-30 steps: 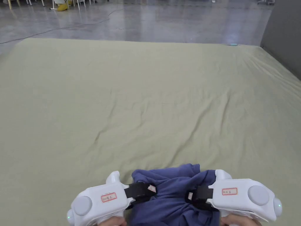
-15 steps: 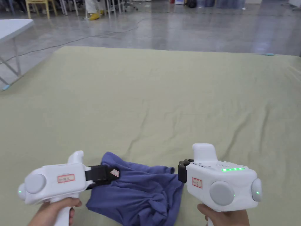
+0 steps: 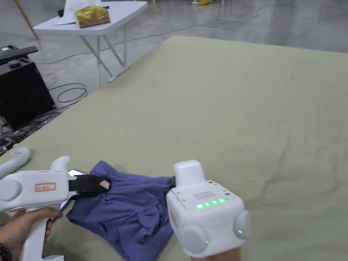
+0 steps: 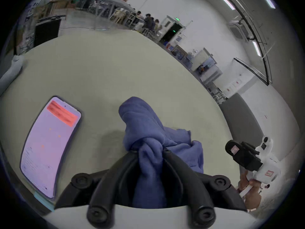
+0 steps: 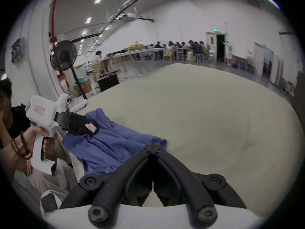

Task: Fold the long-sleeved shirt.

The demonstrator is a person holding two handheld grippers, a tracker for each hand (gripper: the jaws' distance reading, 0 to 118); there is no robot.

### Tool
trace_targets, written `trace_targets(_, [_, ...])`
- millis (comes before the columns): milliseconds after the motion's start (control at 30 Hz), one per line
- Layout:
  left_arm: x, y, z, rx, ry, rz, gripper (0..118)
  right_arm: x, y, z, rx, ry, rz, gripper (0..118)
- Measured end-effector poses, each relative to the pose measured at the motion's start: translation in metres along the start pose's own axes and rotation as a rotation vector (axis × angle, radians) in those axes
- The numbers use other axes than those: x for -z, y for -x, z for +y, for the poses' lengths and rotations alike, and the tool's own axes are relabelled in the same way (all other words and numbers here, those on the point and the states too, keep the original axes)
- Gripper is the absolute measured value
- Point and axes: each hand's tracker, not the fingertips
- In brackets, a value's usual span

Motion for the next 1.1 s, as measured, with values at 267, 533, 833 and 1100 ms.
trace_targets(267, [-0.027, -0.010, 0.000, 0.033, -0.176, 0.140, 118, -0.008, -0.001, 0.011, 0.015, 0.018, 0.038, 2])
trace_targets(533, [-0.067, -0.188, -0.015, 0.185, -0.377, 0.007, 1, -0.156, -0.103, -0.017, 0.095, -0.031, -0.059, 2])
trace_targets(833, [-0.033, -0.419, -0.094, 0.552, -0.641, 0.010, 0, -0.351, -0.215, -0.019, 0.106, -0.286, -0.492, 2])
trace_targets(1100, [0.011, -0.519, -0.171, 0.629, -0.732, 0.048, 0, -0.437, -0.250, -0.058, 0.082, -0.427, -0.768, 2])
